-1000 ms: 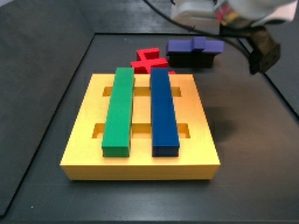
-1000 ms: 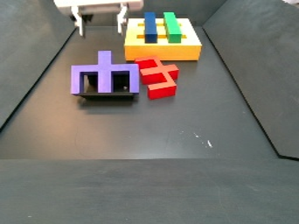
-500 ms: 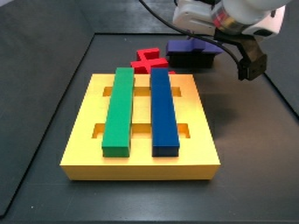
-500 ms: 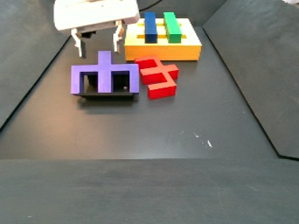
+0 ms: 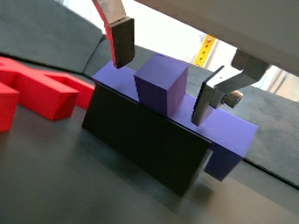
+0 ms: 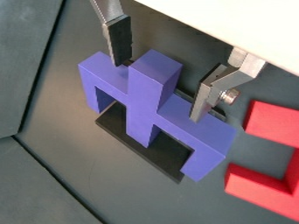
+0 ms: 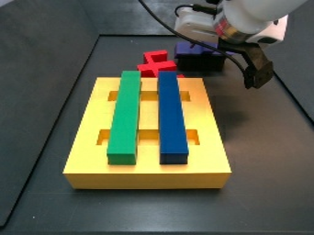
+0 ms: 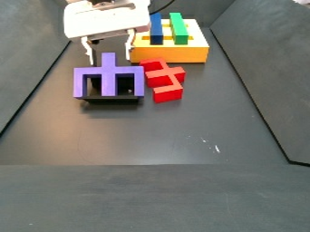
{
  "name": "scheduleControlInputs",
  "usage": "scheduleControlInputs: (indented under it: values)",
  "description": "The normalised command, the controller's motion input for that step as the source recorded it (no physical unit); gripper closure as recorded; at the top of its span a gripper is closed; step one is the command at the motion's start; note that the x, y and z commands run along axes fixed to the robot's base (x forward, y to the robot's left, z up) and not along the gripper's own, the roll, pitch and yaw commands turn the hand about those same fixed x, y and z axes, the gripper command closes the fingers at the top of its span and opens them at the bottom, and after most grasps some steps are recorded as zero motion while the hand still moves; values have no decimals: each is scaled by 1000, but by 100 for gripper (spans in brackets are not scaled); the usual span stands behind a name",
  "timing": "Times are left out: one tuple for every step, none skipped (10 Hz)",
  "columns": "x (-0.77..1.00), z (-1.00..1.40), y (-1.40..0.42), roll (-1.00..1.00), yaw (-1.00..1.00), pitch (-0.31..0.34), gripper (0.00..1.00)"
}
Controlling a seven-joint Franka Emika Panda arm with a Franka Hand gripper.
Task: Pick up the purple object. Move up. Place the purple object on the fixture. Regrasp the purple object. Move to above the board. Insert the purple object.
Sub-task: Regrasp the purple object.
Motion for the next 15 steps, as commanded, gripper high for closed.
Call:
scheduleControlInputs:
  values:
    - [126,17,0,0,26,-314,0]
    - [0,46,14,-29,46,-337,0]
    - [0,0,97,-31,97,-323,0]
    - [11,83,20,-117,211,-349,0]
    - [0,0,54,-109,163,-314,0]
    - [34,-3,11,0,14,0,0]
    - [0,-109,63,160,-20,0,0]
    - [0,-66,71,197,-43,0,0]
    - [0,0,0,14,0,0,0]
    - [0,0,0,0,0,0,0]
    - [0,0,0,0,0,0,100]
    - [0,0,0,0,0,0,100]
    - [0,0,0,0,0,0,100]
    - [0,0,0,0,0,0,100]
    - [0,0,0,0,0,0,100]
